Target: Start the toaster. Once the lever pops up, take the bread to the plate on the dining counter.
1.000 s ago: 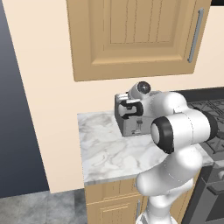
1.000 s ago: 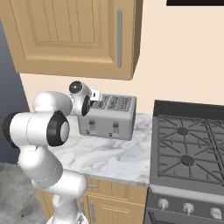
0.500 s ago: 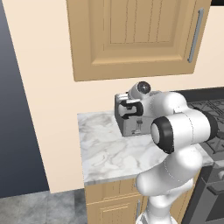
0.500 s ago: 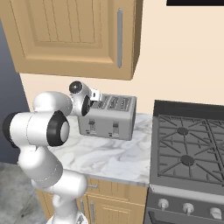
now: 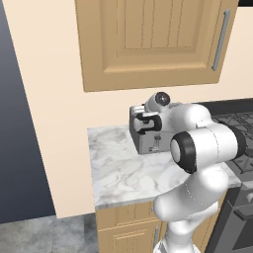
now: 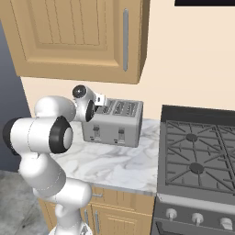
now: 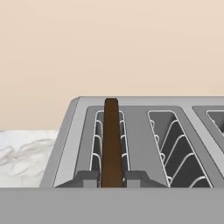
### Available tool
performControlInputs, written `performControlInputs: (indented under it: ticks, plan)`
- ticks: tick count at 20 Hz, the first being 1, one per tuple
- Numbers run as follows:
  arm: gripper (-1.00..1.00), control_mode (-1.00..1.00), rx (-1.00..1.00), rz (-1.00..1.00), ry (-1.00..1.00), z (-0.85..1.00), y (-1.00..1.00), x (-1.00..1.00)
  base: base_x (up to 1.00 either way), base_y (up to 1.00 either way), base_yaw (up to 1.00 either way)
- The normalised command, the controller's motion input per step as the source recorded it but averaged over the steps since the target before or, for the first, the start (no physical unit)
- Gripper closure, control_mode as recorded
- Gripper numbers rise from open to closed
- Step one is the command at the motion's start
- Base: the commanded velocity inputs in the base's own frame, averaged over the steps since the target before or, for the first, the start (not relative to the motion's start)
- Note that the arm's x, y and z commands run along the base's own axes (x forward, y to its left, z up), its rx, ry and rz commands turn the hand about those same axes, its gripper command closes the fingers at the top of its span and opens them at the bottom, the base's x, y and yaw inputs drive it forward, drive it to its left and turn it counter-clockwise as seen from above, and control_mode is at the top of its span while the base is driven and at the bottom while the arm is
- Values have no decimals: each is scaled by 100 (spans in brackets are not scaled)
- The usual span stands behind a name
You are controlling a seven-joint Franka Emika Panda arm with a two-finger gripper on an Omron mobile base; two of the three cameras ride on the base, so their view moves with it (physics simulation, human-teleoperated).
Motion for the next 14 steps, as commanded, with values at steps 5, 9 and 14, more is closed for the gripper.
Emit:
performControlInputs:
  ticks: [5, 9, 14]
  plan:
    - [100, -100, 0, 0, 0, 0, 0, 0, 0, 0, 0]
    - [100, -100, 0, 0, -7, 0, 0, -5, 0, 0, 0]
    - [100, -100, 0, 0, -15, 4, 0, -9, 0, 0, 0]
